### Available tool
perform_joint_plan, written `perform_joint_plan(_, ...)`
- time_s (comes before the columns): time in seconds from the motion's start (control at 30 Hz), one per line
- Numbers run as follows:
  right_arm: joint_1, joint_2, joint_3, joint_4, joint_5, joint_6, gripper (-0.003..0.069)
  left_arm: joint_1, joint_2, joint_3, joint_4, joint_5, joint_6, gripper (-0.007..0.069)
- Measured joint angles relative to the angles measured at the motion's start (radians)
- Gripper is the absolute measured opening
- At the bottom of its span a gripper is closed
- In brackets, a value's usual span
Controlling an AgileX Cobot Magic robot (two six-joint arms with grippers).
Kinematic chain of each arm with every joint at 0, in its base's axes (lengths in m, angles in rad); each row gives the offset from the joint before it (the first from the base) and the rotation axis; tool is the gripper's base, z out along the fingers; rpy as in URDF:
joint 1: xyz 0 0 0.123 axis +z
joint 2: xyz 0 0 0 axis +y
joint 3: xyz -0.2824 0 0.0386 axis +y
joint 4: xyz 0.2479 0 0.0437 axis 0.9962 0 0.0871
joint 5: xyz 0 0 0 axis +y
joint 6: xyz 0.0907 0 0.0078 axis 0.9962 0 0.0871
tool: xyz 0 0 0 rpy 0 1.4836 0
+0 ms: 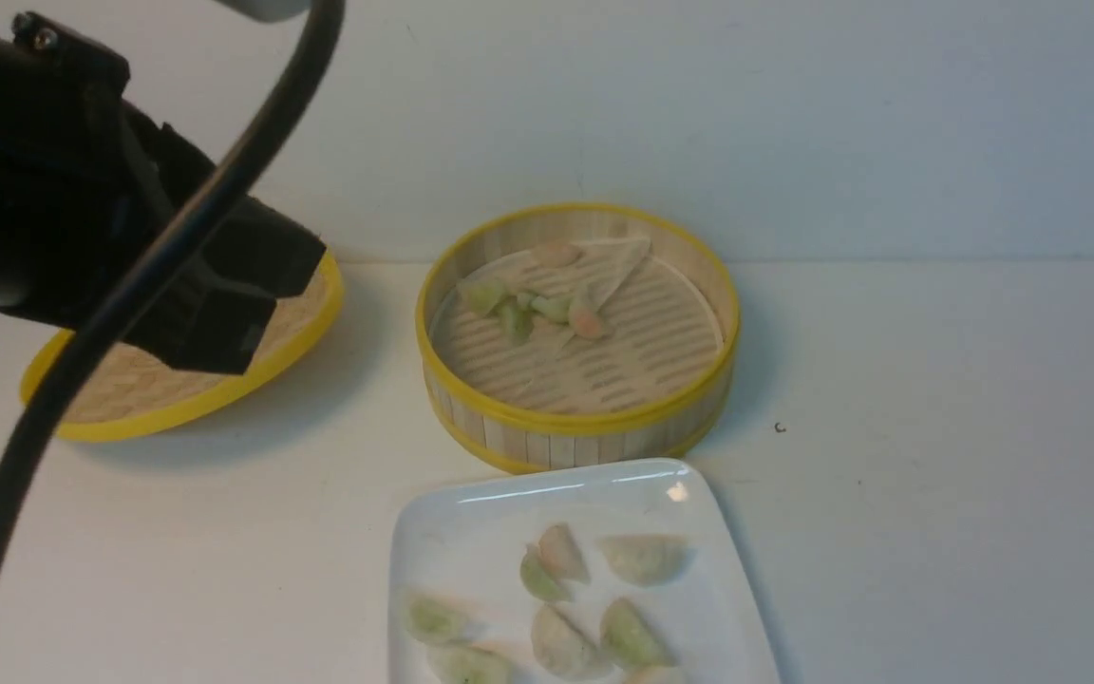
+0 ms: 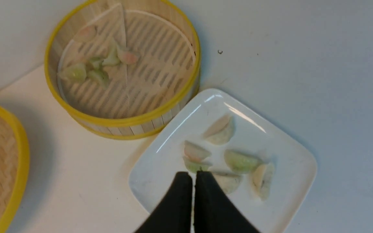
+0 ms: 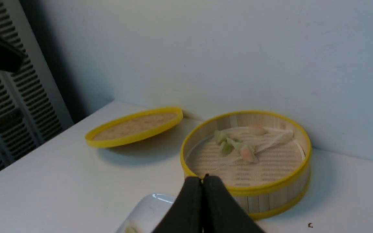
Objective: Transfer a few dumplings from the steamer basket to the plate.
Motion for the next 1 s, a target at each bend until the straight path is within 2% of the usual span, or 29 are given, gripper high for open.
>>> perform_joint_plan(0.17, 0.0, -0.124, 0.142, -0.122, -0.036, 0.078, -0.0013, 0.0, 0.007, 0.0, 0.0, 0.0, 0.035, -0.0006)
perform_joint_plan(0.4, 0.0, -0.16, 0.15, -0.147, -0.104, 0.085, -0.0013, 0.0, -0.037, 0.084, -0.001, -0.048, 0.038, -0.0006)
perform_joint_plan(0.5, 0.0, -0.16, 0.15, -0.15, -0.136, 0.085, -0.0013, 0.0, -0.127, 0.244, -0.001, -0.15, 0.033, -0.0006)
perform_joint_plan(0.7, 0.0, -0.16, 0.15, -0.151, -0.147, 0.085, -0.0013, 0.0, -0.366, 0.599, -0.003, -0.519, -0.032, -0.0006)
perform_joint_plan(0.77, 0.0, -0.16, 0.15, -0.151, -0.147, 0.085, -0.0013, 0.0, -0.434, 0.671, -0.005, -0.597, -0.038, -0.0006)
perform_joint_plan(0.87, 0.0, -0.16, 0.15, -0.151, -0.147, 0.085, -0.0013, 0.0, -0.52, 0.74, -0.007, -0.673, -0.041, -0.0006)
perform_joint_plan(1.0, 0.0, -0.16, 0.15, -0.152, -0.147, 0.085, -0.0013, 0.0, -0.592, 0.789, -0.008, -0.701, -0.044, -0.0006)
